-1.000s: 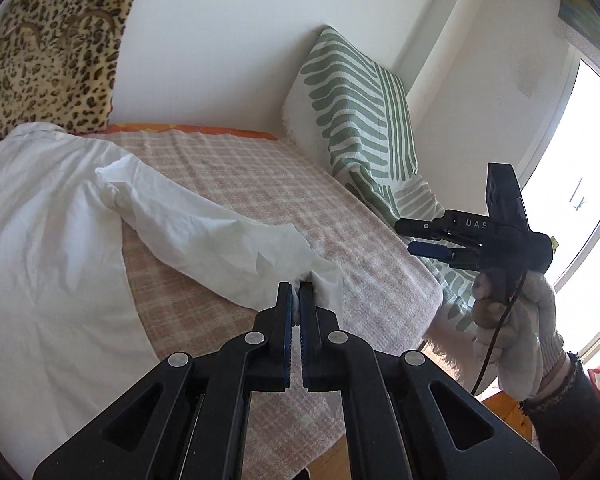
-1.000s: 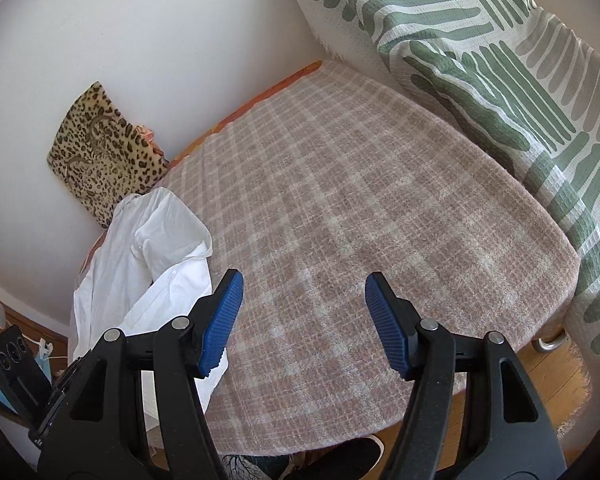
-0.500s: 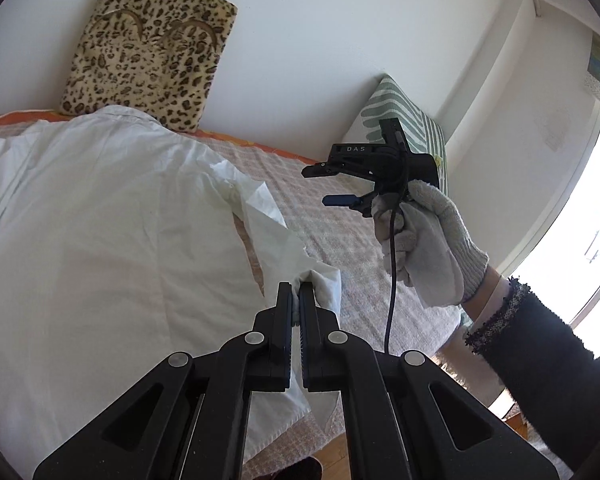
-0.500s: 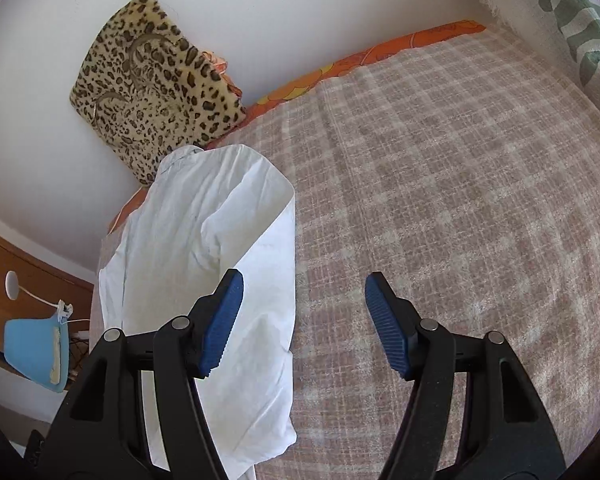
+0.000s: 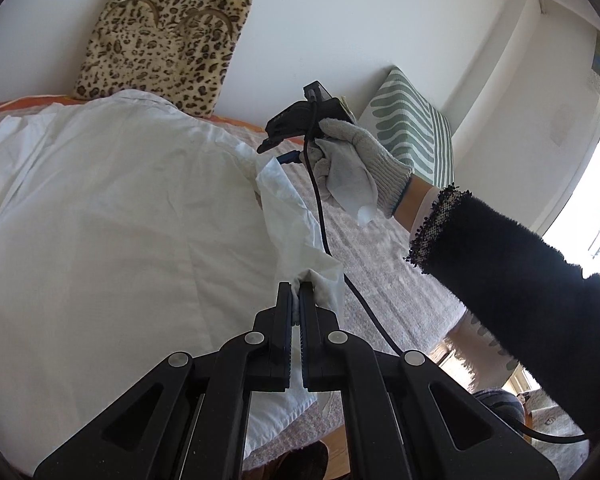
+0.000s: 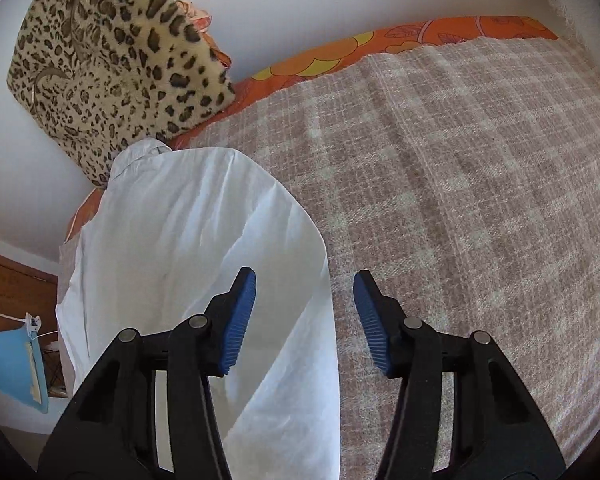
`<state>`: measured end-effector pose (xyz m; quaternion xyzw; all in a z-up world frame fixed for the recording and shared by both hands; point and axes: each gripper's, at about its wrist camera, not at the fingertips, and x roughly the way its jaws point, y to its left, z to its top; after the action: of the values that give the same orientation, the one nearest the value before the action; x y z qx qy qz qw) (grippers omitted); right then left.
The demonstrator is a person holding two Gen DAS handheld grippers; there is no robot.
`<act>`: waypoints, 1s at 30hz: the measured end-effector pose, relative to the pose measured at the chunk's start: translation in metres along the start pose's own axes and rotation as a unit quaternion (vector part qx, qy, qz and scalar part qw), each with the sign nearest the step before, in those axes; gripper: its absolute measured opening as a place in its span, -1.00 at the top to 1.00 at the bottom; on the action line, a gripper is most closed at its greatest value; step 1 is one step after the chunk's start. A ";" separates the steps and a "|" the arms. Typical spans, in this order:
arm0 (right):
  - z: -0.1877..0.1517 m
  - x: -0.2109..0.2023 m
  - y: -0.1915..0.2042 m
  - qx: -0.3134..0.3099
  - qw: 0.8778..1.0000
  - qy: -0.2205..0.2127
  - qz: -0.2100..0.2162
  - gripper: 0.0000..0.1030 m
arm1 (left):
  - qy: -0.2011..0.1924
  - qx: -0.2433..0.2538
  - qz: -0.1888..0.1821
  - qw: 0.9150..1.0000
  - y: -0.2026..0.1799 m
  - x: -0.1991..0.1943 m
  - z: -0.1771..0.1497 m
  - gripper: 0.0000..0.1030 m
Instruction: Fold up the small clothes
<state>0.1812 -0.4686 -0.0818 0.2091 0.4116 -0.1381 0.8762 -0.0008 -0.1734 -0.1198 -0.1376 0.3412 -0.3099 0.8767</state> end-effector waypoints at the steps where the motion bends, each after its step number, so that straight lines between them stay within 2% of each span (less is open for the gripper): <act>1: 0.001 0.005 0.002 -0.001 1.000 0.007 -0.002 0.49 | 0.000 -0.002 -0.001 1.000 0.003 0.000 0.000 0.96; 2: 0.002 0.009 0.003 -0.002 1.000 0.012 -0.003 0.81 | 0.001 -0.004 -0.001 1.000 0.005 -0.001 0.000 0.96; 5: 0.003 0.008 0.011 -0.004 1.000 0.003 -0.009 0.93 | 0.003 -0.010 -0.002 1.000 0.013 -0.002 -0.003 0.96; 9: 0.010 -0.007 0.032 -0.019 0.999 -0.018 -0.018 0.96 | 0.007 -0.030 -0.001 1.000 0.026 -0.008 -0.013 0.96; 13: 0.016 -0.016 0.075 -0.072 0.996 -0.032 -0.028 0.97 | 0.012 -0.049 0.011 0.999 0.042 -0.015 -0.024 0.96; 18: 0.013 0.006 0.137 -0.142 0.988 -0.025 -0.045 0.97 | 0.016 -0.068 0.034 0.997 0.062 -0.023 -0.034 0.96; 22: 0.009 0.032 0.164 -0.176 0.983 -0.002 -0.049 0.96 | 0.026 -0.080 0.050 0.995 0.075 -0.024 -0.039 0.96; 24: 0.007 0.028 0.163 -0.168 0.985 0.001 -0.030 0.89 | 0.030 -0.078 0.054 0.995 0.078 -0.025 -0.039 0.96; 25: 0.006 0.024 0.161 -0.162 0.987 -0.003 -0.020 0.74 | 0.030 -0.075 0.059 0.995 0.078 -0.026 -0.038 0.96; 26: 0.004 0.015 0.156 -0.160 0.987 -0.011 -0.016 0.49 | 0.031 -0.071 0.060 0.995 0.078 -0.027 -0.038 0.96; 28: -0.002 -0.006 0.143 -0.152 0.987 -0.036 -0.026 0.18 | 0.031 -0.062 0.058 0.996 0.077 -0.030 -0.036 0.96; 30: -0.011 -0.025 0.121 -0.131 0.990 -0.045 -0.016 0.11 | 0.027 -0.048 0.060 0.997 0.073 -0.033 -0.034 0.96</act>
<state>0.2079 -0.3560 -0.0379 0.0796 0.3894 -0.1060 0.9115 -0.0105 -0.0975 -0.1609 -0.1507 0.3872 -0.2439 0.8763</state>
